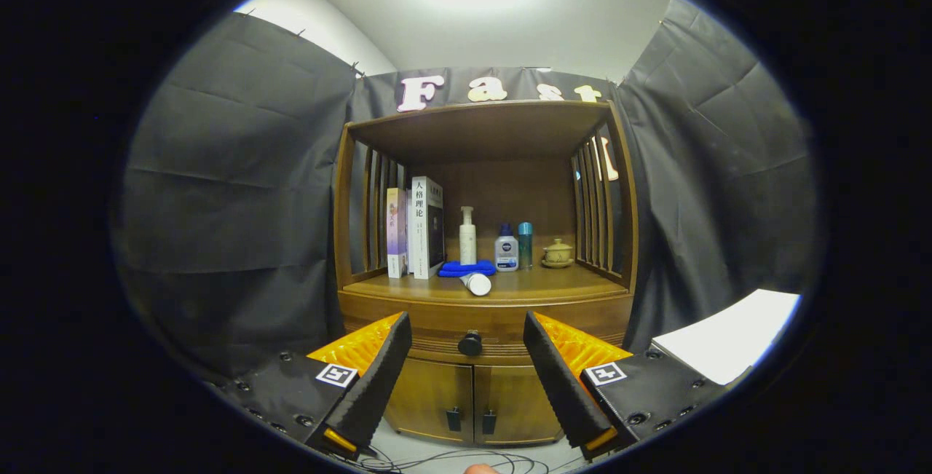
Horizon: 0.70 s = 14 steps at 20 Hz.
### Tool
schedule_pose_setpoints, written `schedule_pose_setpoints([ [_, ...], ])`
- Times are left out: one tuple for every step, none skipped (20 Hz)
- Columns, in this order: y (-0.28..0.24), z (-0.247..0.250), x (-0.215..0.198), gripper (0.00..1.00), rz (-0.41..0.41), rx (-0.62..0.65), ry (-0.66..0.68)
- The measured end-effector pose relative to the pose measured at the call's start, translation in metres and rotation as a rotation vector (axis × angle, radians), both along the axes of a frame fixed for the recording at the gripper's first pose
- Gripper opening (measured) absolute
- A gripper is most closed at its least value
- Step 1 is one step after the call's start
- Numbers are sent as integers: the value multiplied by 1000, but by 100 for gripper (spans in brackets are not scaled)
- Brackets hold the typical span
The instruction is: Pull open the drawer, take out the items inside it, and place them on the countertop above the cabinet.
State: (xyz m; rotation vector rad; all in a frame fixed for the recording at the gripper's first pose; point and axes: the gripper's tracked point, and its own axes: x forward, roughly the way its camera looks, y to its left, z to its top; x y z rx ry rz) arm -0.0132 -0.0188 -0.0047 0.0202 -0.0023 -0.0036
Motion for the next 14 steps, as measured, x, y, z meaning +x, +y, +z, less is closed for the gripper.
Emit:
schedule_pose_setpoints([
  [1,1,-1,98,1,-1,-5],
  [1,1,0,98,2,-2,-7],
  [2,0,-1,98,5,-2,-4],
  [3,-2,-1,98,8,-3,1],
  [4,-3,-2,98,11,-4,6],
  [4,-5,-2,98,14,-5,10],
  [5,-6,-3,98,16,-5,15],
  [6,-8,-3,98,18,-5,20],
  [7,-9,-3,98,23,-4,26],
  [9,-11,-3,98,26,-4,28],
  [9,-10,-3,98,29,-6,27],
  [10,-10,-4,98,30,-10,24],
  [10,-9,-3,98,31,-12,20],
  [11,-8,-4,98,32,-12,19],
])
